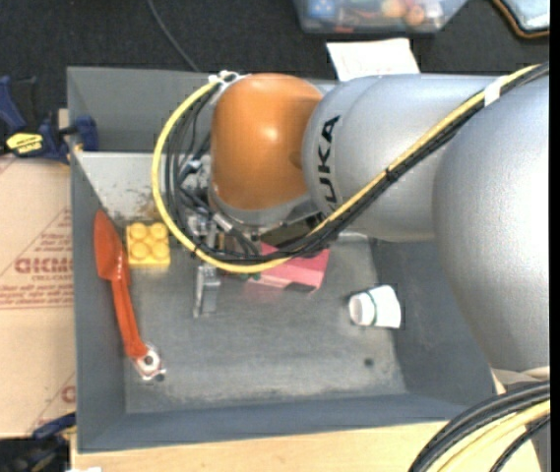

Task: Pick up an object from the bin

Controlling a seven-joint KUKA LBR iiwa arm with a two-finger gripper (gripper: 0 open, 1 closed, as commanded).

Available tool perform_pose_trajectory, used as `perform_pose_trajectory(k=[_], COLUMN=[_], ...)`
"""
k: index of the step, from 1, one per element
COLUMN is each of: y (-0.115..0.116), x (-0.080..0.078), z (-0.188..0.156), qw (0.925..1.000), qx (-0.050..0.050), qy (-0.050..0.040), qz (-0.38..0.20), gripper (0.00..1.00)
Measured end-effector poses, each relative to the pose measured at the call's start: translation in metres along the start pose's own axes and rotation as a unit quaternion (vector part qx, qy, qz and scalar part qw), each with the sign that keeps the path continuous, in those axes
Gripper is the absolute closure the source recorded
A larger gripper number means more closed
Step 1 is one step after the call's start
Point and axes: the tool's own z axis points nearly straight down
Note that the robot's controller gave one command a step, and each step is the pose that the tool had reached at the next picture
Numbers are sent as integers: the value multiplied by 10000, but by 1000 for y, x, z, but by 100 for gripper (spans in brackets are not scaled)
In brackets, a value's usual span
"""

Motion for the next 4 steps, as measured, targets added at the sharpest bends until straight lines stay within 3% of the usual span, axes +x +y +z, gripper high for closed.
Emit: perform_pose_trajectory(k=[1, 2, 3, 4], y=[-1, -142, -59, -161], x=[-2, -31, -63, 32], z=[-4, 91, 35, 72], qw=[10000, 9938, 9985, 9782], qx=[-7, -37, -47, -38], qy=[-39, -70, -102, -73], qz=[26, 1113, 529, 2076], gripper=[0, 0, 0, 0])
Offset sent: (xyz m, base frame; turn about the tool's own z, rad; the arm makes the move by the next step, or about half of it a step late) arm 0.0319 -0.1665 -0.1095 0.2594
